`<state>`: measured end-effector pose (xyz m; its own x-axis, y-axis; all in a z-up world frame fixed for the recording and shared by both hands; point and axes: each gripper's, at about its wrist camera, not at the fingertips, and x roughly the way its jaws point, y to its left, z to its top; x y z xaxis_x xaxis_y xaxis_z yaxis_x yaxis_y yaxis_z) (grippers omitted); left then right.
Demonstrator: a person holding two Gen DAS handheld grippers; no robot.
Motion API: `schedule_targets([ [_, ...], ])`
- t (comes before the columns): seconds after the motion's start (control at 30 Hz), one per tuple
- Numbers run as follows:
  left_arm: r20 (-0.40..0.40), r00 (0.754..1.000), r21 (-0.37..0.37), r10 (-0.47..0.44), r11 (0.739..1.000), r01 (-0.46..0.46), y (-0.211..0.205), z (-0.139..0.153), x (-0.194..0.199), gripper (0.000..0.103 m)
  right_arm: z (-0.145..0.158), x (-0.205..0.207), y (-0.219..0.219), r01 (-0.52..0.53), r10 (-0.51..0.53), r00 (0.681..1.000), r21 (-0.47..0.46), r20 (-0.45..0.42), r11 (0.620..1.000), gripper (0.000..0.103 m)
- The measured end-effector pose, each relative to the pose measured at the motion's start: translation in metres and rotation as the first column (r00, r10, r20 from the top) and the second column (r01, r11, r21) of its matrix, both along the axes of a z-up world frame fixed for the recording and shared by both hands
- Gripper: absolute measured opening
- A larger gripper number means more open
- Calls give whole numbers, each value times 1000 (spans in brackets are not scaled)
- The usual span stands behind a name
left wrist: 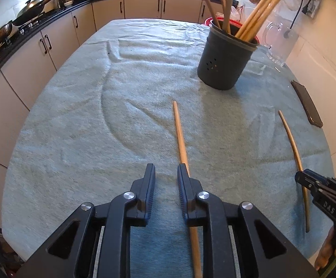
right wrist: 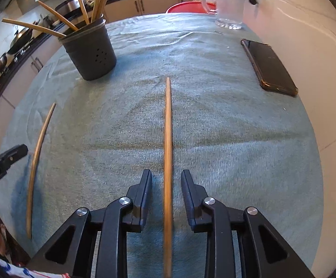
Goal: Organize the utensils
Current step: 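Grasp a chopstick with the left gripper while the right gripper grasps the last one, then lift both chopsticks upright and carry them over the holder cup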
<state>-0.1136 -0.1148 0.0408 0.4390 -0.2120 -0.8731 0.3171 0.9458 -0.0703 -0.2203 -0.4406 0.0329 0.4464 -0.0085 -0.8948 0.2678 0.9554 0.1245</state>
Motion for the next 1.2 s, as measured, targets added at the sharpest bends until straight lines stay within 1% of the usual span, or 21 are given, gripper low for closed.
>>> schedule_targets([
  [0.1, -42, 999, -36, -21, 999, 20, 2, 5, 13, 19, -2, 14, -10, -30, 30, 998, 2, -49, 1000, 28],
  [0.2, -84, 994, -48, -65, 997, 61, -6, 5, 23, 20, -1, 30, -21, -50, 52, 994, 25, -95, 998, 28],
  [0.27, -126, 987, -54, -101, 994, 95, -14, 1, 30, 20, -2, 41, -25, -63, 68, 991, 43, -118, 997, 28],
  [0.33, -156, 981, -45, -117, 993, 111, -20, -5, 36, 20, -2, 50, -29, -78, 84, 987, 49, -138, 996, 28],
  [0.47, -180, 976, 14, -122, 992, 127, -26, -15, 46, 20, -2, 69, -39, -85, 98, 979, 80, -181, 993, 27],
  [0.57, -224, 964, 14, -143, 989, 150, -26, -21, 52, 18, -3, 81, -42, -98, 112, 970, 74, -215, 992, 27],
  [0.63, -223, 963, 27, -152, 986, 162, -28, -21, 54, 16, -3, 88, -39, -112, 122, 963, 55, -240, 992, 27],
  [0.83, -250, 952, 60, -177, 978, 198, -36, -23, 64, 16, -4, 113, -22, -176, 164, 929, -6, -332, 984, 27],
  [0.97, -267, 942, 78, -204, 969, 232, -42, -24, 69, 16, -5, 132, -11, -198, 186, 911, 4, -369, 980, 27],
  [1.0, -269, 938, 81, -217, 966, 246, -44, -24, 70, 16, -5, 136, -9, -206, 193, 907, 5, -375, 979, 24],
  [1.07, -270, 932, 81, -243, 959, 273, -47, -24, 71, 16, -5, 139, -7, -225, 211, 903, 5, -373, 974, 20],
  [1.1, -267, 929, 72, -254, 957, 282, -47, -22, 69, 10, -5, 138, -5, -241, 225, 904, 3, -365, 971, 16],
  [1.13, -267, 929, 57, -258, 958, 282, -48, -21, 67, 9, -5, 137, -1, -262, 244, 905, -5, -349, 965, 13],
  [1.17, -260, 931, 40, -256, 960, 276, -45, -21, 67, 7, -3, 135, 2, -274, 255, 907, -12, -334, 962, 12],
  [1.2, -251, 935, 28, -251, 964, 266, -43, -21, 67, 6, -2, 132, 4, -285, 264, 911, -22, -318, 958, 10],
])
